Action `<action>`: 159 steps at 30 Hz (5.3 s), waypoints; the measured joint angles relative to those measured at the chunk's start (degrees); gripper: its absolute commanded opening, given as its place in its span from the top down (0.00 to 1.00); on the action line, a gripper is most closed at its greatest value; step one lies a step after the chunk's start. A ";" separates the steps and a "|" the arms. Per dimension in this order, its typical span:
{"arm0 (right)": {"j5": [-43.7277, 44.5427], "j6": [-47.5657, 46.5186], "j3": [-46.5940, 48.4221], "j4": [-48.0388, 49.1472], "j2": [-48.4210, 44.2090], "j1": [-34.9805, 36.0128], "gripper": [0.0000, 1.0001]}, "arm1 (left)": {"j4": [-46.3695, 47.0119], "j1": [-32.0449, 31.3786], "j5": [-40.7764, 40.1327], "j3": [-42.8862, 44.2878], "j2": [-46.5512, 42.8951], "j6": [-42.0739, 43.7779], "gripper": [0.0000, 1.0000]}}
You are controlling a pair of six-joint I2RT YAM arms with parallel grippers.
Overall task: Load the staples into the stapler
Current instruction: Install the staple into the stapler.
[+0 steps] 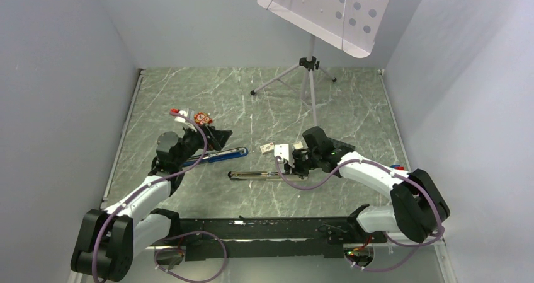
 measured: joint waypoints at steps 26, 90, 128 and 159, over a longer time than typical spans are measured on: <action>-0.76 -3.17 0.39 -1.53 1.57 0.00 0.89 | 0.00 0.00 0.02 -0.50 0.00 -0.02 0.01; -1.64 -3.65 3.72 -5.84 4.85 -0.11 0.86 | 0.15 0.00 0.42 -1.49 -1.16 -1.22 0.01; -1.27 3.08 6.10 -5.51 5.03 -4.22 0.62 | -2.89 0.00 0.33 -1.49 -4.48 -0.96 0.01; -17.09 0.90 4.92 -4.46 -3.63 -11.23 0.26 | -64.26 -17.09 -2.60 22.86 -5.03 26.67 0.11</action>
